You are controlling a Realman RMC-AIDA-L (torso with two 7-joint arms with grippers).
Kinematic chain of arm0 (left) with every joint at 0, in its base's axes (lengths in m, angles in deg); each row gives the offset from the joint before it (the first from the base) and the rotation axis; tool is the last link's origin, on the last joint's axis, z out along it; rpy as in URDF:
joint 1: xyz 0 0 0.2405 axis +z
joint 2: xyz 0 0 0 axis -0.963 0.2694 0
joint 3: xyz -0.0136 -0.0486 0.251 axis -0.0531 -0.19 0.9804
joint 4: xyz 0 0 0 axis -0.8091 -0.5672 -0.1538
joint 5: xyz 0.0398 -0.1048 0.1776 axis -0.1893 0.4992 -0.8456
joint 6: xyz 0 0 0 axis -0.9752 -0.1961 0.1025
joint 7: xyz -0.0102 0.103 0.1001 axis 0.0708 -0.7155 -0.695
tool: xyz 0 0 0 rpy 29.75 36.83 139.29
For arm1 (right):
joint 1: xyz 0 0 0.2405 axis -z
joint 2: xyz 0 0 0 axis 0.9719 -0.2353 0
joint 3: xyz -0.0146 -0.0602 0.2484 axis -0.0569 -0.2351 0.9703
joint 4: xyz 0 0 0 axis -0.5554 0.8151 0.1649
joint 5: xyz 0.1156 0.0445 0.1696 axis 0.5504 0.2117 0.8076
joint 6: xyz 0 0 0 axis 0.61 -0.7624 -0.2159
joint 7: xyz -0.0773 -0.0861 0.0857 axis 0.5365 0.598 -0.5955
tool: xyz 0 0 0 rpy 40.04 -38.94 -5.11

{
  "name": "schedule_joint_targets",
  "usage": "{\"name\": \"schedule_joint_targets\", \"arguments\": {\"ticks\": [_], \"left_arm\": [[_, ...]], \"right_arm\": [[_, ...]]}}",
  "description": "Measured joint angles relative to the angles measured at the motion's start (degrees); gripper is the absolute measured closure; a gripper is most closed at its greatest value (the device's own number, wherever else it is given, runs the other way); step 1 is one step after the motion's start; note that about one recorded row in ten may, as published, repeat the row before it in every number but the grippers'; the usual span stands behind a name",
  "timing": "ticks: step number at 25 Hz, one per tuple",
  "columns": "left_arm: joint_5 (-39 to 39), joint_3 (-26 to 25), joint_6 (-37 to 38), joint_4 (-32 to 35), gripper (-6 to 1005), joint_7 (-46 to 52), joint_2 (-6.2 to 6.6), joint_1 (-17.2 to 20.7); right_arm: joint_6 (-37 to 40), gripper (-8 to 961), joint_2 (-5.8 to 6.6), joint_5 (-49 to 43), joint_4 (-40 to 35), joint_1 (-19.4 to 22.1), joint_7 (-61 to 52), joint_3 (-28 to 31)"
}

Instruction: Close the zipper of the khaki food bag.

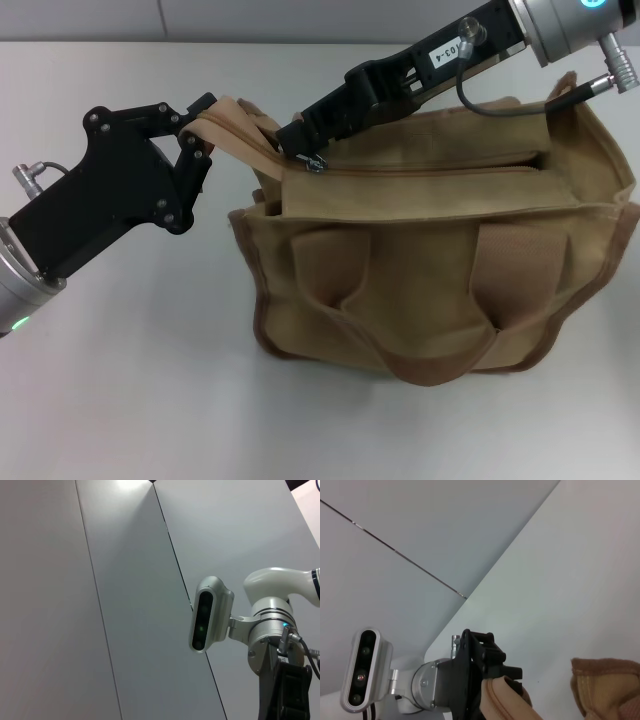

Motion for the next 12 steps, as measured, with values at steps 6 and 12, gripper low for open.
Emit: {"name": "schedule_joint_targets", "arguments": {"ticks": [6,12], "left_arm": [[-0.01,-0.03,0.09,0.0,881,0.0,0.0,-0.17],[-0.08,-0.04,0.76,-0.1,880,0.06,-0.01,-0.57]], "right_arm": [[-0.54,661,-0.02,-0.19,0.05,-0.04,0.08,-2.03],[-1.48,667,-0.31,-1.93,-0.9,-0.26,1.65,-4.24]]}}
